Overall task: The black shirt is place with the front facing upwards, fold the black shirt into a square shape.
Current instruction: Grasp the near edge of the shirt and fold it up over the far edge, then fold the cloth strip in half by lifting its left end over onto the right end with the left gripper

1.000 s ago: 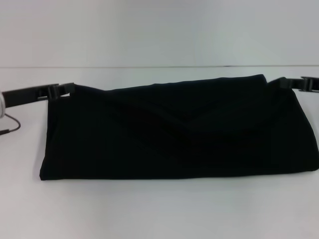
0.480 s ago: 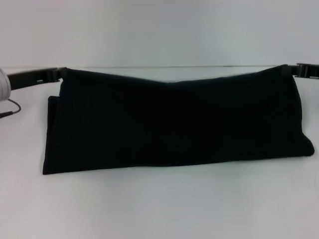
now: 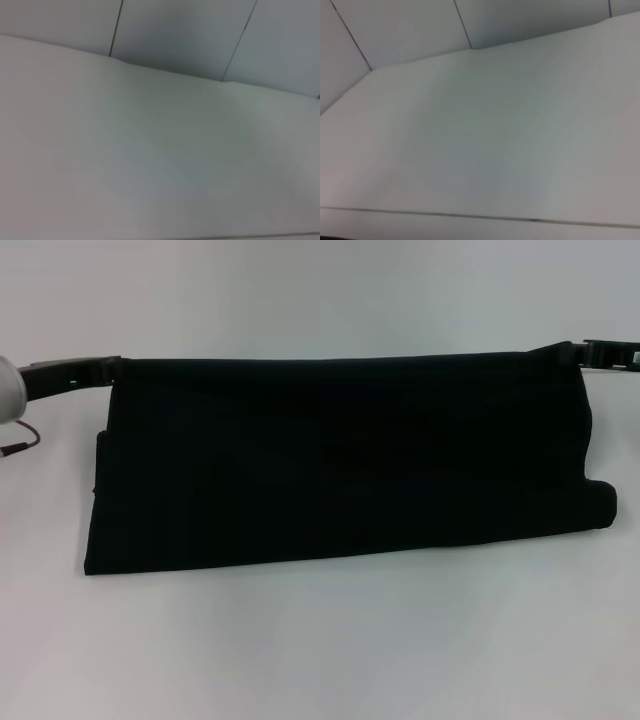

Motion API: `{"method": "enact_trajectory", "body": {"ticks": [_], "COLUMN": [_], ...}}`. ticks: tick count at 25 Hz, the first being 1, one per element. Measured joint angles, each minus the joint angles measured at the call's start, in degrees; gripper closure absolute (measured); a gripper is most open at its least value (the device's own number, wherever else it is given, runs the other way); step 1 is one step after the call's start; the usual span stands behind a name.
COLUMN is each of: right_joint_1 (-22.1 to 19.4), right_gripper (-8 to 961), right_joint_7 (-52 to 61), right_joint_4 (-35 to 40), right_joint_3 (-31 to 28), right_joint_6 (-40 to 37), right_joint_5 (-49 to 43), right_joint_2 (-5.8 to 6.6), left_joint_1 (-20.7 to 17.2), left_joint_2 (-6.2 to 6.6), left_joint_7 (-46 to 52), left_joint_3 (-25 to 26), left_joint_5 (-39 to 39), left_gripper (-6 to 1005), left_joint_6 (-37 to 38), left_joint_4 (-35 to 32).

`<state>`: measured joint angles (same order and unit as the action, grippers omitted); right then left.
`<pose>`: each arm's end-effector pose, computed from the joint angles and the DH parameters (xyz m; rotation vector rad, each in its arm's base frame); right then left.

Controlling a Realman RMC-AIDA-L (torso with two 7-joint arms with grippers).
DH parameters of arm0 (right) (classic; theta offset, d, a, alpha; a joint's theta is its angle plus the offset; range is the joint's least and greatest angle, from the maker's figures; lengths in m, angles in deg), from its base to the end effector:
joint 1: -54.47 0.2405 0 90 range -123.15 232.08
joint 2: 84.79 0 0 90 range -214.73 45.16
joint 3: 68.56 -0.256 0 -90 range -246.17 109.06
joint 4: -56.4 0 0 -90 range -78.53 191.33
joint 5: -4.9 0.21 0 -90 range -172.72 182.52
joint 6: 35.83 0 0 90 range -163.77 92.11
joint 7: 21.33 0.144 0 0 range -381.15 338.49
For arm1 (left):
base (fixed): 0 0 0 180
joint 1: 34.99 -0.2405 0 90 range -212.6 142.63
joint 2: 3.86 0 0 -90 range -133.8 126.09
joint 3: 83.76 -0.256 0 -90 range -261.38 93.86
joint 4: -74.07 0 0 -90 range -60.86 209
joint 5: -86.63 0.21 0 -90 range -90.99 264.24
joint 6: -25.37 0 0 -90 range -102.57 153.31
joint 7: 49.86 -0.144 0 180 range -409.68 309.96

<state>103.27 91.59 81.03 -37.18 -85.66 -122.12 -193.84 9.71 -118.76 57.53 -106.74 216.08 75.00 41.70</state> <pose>0.2680 0.4722 0.0681 -2.0410 1.1749 0.4488 -0.2896 0.4531 0.0656 -1.9501 -1.1373 -0.4814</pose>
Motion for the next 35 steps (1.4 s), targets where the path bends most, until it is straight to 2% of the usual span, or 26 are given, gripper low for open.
{"method": "enact_trajectory", "body": {"ticks": [4, 11, 22, 24, 27, 31, 35], "right_joint_1": [0.9, 1.2, 1.6, 1.6, 1.6, 1.0, -1.0], "right_gripper": [928, 927, 845, 751, 610, 488, 365], "right_joint_7": [-0.1, 0.0, -0.4, -0.1, 0.0, 1.1, 5.6], "right_joint_4": [-1.7, -2.4, -0.9, -0.6, -0.2, 0.3, 2.9], "right_joint_3": [2.0, 3.3, 4.2, 5.3, 5.6, 5.5, 5.6], "right_joint_6": [3.6, 6.2, 9.9, 11.3, 11.7, 8.7, 0.8], "right_joint_5": [0.0, 0.2, 0.0, 0.0, 0.0, 0.0, -0.1], "right_joint_2": [-0.49, -1.00, -2.33, -2.36, -2.22, -1.09, 0.39], "left_joint_1": [0.3, 1.1, 1.2, 1.2, 1.1, 0.2, -1.5], "left_joint_2": [-0.58, -0.75, -2.81, -3.04, -3.14, -3.02, -2.00], "left_joint_7": [0.0, 0.0, 0.5, 1.0, 1.8, 1.8, 1.9], "left_joint_3": [-2.1, -3.0, -2.9, -2.8, -2.8, -2.9, -2.9], "left_joint_5": [-0.2, -0.2, -1.9, -2.5, -4.0, -6.2, -6.7], "left_gripper": [873, 866, 857, 855, 743, 589, 419], "left_joint_6": [-2.9, -5.5, -11.5, -13.1, -14.5, -13.1, -3.8], "left_joint_4": [0.6, 1.5, 1.5, 1.5, 1.5, 0.9, -0.3]}}
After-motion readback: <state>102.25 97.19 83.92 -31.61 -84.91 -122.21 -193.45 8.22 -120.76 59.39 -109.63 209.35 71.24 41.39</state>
